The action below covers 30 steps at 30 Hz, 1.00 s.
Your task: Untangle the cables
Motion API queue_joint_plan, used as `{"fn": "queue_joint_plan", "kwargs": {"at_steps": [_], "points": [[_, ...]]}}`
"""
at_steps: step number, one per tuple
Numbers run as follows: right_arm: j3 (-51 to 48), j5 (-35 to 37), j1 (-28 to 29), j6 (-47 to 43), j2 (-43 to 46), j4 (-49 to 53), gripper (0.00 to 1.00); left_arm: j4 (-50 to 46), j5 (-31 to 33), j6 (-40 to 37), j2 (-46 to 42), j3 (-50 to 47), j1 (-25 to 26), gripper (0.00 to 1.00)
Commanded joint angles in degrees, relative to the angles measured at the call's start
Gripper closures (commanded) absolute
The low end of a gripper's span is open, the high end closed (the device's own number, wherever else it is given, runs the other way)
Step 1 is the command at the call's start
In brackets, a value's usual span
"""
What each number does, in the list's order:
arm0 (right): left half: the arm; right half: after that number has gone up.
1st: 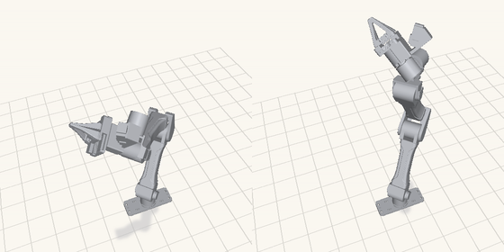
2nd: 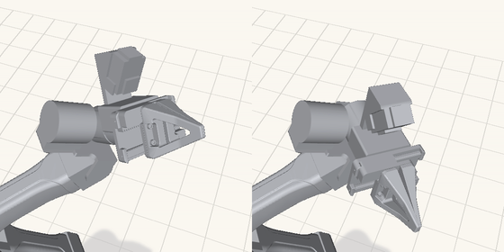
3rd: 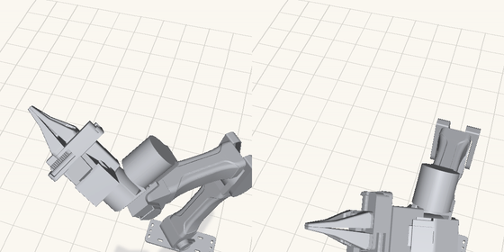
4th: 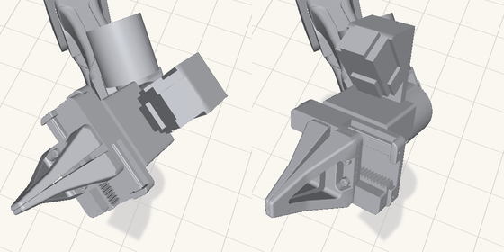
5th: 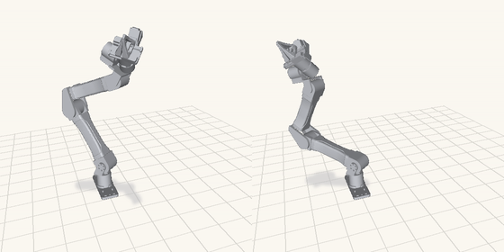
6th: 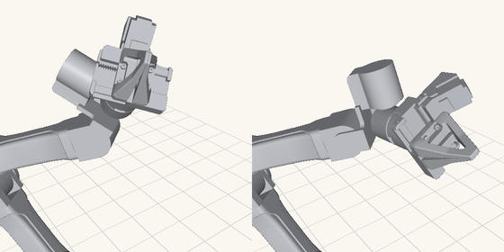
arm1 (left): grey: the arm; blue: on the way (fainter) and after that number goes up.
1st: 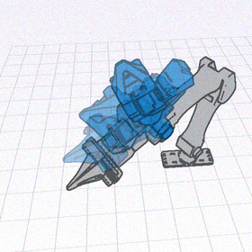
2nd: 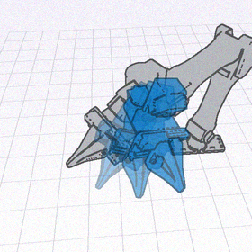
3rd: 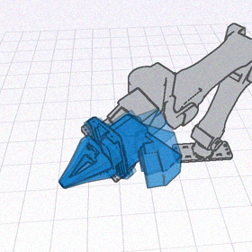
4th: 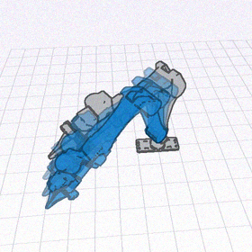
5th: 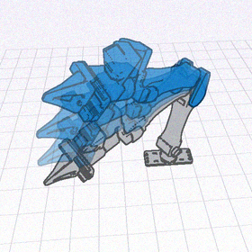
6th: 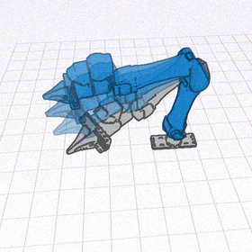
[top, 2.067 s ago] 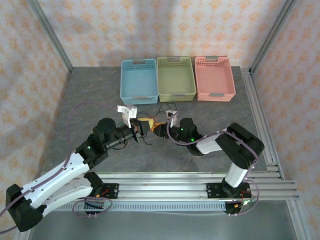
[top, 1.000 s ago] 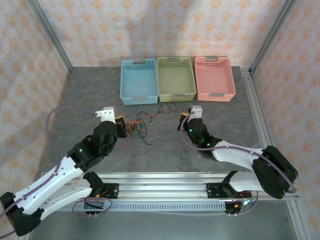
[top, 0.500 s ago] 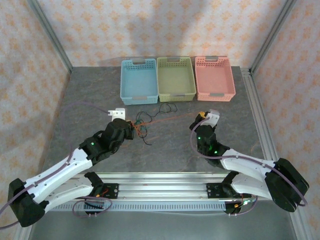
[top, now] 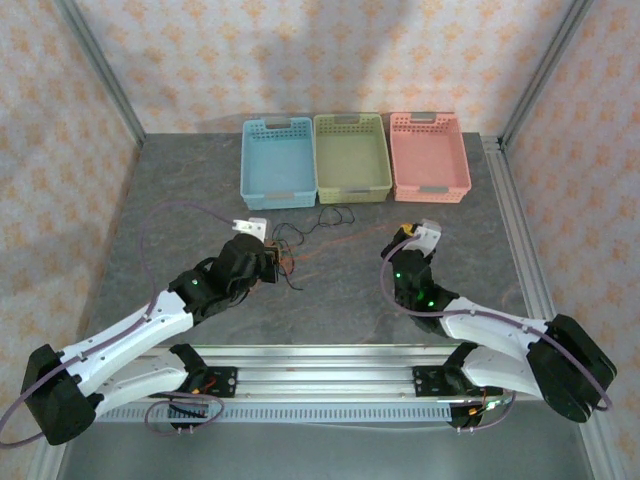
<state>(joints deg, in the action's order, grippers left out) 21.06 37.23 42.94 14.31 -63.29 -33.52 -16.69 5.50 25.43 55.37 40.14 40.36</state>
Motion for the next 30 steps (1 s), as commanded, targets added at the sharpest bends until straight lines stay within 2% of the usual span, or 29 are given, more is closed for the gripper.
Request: {"fn": "queue_joint_plan", "kwargs": {"at_steps": [1,5,6,8,9,10,13,16,21,26,30], "points": [[-0.49,-0.74,-0.22,0.46,-0.35,-1.90,1.00,3.83,-5.11,-1.26,-0.25,0.72,-0.46,1.00],[-0.80,-0.51,-0.22,0.20,0.01,-2.38,1.00,5.57,-7.60,-1.33,0.44,1.49,-0.46,1.00],[-0.84,-0.32,-0.22,0.06,0.17,-2.44,1.00,5.31,-8.14,-1.27,1.18,2.08,-0.46,0.90],[-1.10,1.02,-0.18,-0.15,0.66,-2.60,1.00,4.31,-8.41,-1.29,2.78,3.56,-0.46,0.53],[-1.26,2.13,-0.22,-0.25,1.07,-2.53,1.00,3.73,-8.40,-1.30,3.35,4.22,-0.37,0.38],[-1.50,3.16,-0.22,-0.33,1.45,-2.56,1.00,3.35,-8.11,-1.39,3.76,4.54,-0.41,0.29],[-1.87,7.31,-0.38,-0.46,2.70,-1.96,1.00,2.41,-6.37,-1.33,3.45,4.85,-0.41,0.13],[-2.46,11.07,-1.20,0.95,4.06,-1.15,1.00,2.03,-5.68,-1.29,2.88,4.72,-0.37,0.10],[-2.80,12.42,-3.26,5.35,5.32,2.33,1.00,-0.16,-6.71,-1.79,7.27,6.74,-0.40,0.11],[-2.78,11.43,-5.03,7.81,4.81,3.85,1.00,-5.81,-11.51,-5.29,20.48,15.75,0.60,0.20],[-2.66,10.25,-5.71,8.59,4.36,4.33,1.00,-11.54,-8.43,-9.39,33.20,24.78,2.68,0.26]]}}
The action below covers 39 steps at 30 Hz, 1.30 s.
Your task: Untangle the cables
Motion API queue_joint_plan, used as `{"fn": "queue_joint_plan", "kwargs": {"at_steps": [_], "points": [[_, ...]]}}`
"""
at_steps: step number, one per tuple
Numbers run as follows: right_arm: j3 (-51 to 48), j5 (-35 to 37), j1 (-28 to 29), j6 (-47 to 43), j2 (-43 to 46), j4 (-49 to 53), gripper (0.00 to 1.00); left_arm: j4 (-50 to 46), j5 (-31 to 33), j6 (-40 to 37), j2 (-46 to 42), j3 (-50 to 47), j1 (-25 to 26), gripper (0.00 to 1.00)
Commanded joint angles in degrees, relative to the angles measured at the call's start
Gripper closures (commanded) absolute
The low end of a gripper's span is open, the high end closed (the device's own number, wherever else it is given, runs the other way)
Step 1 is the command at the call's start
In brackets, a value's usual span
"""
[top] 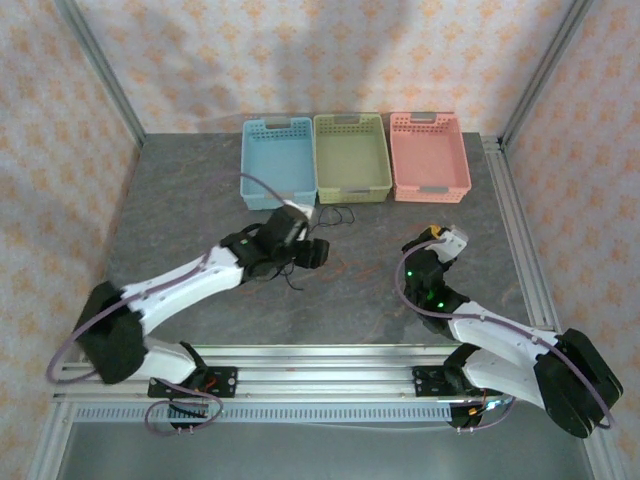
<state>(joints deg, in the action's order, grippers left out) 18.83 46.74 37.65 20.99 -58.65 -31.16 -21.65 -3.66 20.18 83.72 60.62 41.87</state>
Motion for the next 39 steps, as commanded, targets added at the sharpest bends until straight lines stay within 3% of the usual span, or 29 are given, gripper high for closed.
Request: {"fn": "queue_joint_plan", "kwargs": {"at_steps": [1,8,21,28,33,39], "points": [[-0.38,0.55,-0.55,2.06,-0.32,2.09,1.00,-7.14,0.94,-4.49,8.18,6.06,1.43,0.29],[-0.11,-0.72,-0.95,2.22,-0.66,2.49,1.00,-8.51,2.10,-4.98,19.99,12.28,2.06,0.34],[0.90,-2.51,-1.17,2.57,-2.30,3.21,1.00,-8.70,8.57,-5.42,28.59,17.03,1.95,0.44],[1.04,-2.52,-1.24,2.19,-2.96,3.03,1.00,-9.08,9.10,-5.89,31.32,18.57,1.95,0.60],[1.54,-0.99,-1.31,0.27,-2.21,3.65,1.00,-11.61,12.35,-7.19,29.65,19.72,1.95,0.97],[0.99,1.16,-1.44,-0.78,-1.09,3.66,1.00,-15.65,14.63,-5.26,21.41,20.24,3.26,1.00]]}}
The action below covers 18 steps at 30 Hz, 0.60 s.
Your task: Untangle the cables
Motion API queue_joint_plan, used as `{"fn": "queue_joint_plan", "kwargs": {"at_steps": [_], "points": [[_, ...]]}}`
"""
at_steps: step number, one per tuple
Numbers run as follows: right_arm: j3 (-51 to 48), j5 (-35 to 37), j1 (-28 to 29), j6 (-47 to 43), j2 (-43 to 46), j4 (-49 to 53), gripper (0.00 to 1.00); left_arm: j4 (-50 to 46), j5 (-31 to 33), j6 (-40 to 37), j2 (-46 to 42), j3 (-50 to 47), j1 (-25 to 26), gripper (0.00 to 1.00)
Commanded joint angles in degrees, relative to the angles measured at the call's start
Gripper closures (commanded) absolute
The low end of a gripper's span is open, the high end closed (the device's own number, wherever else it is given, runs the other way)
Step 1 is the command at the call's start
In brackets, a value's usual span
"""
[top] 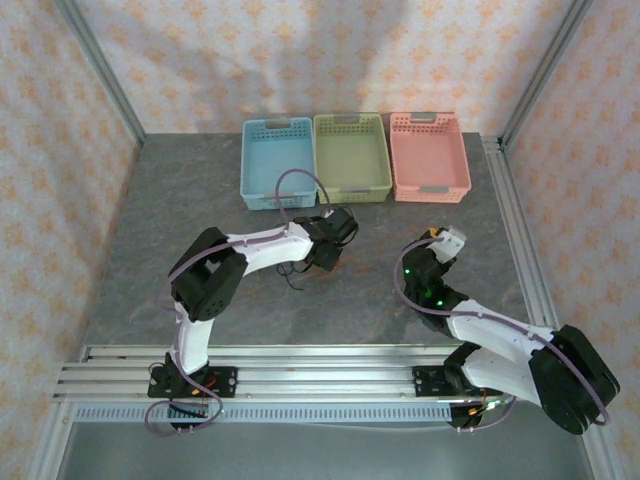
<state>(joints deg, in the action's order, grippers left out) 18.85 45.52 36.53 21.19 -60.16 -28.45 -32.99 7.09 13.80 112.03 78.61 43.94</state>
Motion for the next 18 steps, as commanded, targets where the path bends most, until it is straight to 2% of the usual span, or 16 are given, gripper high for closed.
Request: {"fn": "queue_joint_plan", "kwargs": {"at_steps": [1,5,10,15,18], "points": [[1.05,2.38,-0.40,-1.06,-0.29,0.64,1.00,-5.58,4.37,1.22,-8.06,2.85,1.90,1.00],[1.63,2.83,-0.59,-0.80,-2.33,0.75,1.00,-10.95,11.08,0.82,-14.29,3.71,6.28,1.00],[1.24,3.81,-1.15,-0.59,-0.86,1.78,1.00,-13.41,17.95,3.29,-23.19,-1.99,6.34,1.00],[1.18,3.61,-1.81,0.98,-0.81,2.95,1.00,-11.08,16.18,5.66,-31.84,-11.28,2.58,1.00],[1.44,3.65,-1.99,1.26,-2.00,2.87,1.00,-7.16,11.18,9.15,-35.85,-18.95,-3.17,1.00]]}}
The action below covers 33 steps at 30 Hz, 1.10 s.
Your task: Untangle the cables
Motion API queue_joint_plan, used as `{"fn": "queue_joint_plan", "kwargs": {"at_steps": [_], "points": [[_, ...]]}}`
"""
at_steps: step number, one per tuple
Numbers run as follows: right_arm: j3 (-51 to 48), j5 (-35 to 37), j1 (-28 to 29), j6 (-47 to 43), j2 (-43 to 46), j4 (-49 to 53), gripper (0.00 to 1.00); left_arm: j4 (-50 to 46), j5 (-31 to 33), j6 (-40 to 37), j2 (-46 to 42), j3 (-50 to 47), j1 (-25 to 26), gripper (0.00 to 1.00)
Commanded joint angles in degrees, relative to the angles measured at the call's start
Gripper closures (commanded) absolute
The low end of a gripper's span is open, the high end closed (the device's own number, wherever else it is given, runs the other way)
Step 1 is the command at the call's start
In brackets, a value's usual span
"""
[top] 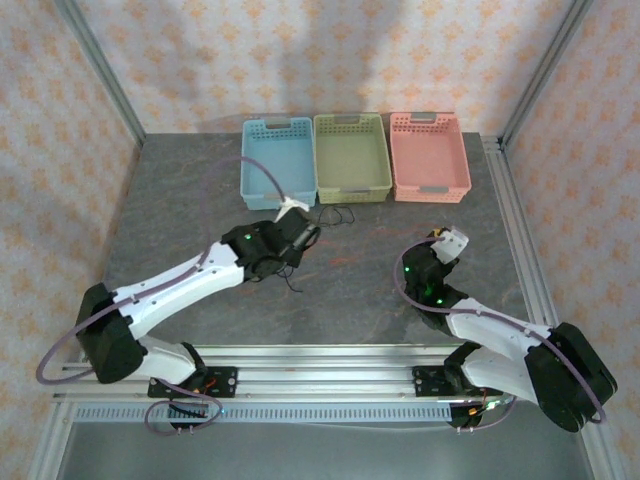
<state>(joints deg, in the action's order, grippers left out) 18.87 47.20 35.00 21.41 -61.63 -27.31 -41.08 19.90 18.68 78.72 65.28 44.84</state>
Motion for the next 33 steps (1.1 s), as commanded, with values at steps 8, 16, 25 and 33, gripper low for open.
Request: {"fn": "queue_joint_plan", "kwargs": {"at_steps": [8,16,25,33], "points": [[1.35,3.88,-1.36,1.92,-0.25,3.60,1.00,5.58,-0.03,10.30,-10.94,-18.50,-16.54,1.00],[1.25,3.64,-1.56,3.25,0.34,4.95,1.00,9.52,-2.81,10.99,-14.07,-23.72,-19.66,1.00],[1.99,1.05,-1.60,4.34,-1.50,5.39,1.00,11.72,-3.86,10.61,-16.91,-27.17,-19.36,1.00],[3.38,-4.16,-1.60,7.70,-4.73,7.18,1.00,13.07,-6.75,10.07,-16.40,-27.39,-19.35,1.00]]}}
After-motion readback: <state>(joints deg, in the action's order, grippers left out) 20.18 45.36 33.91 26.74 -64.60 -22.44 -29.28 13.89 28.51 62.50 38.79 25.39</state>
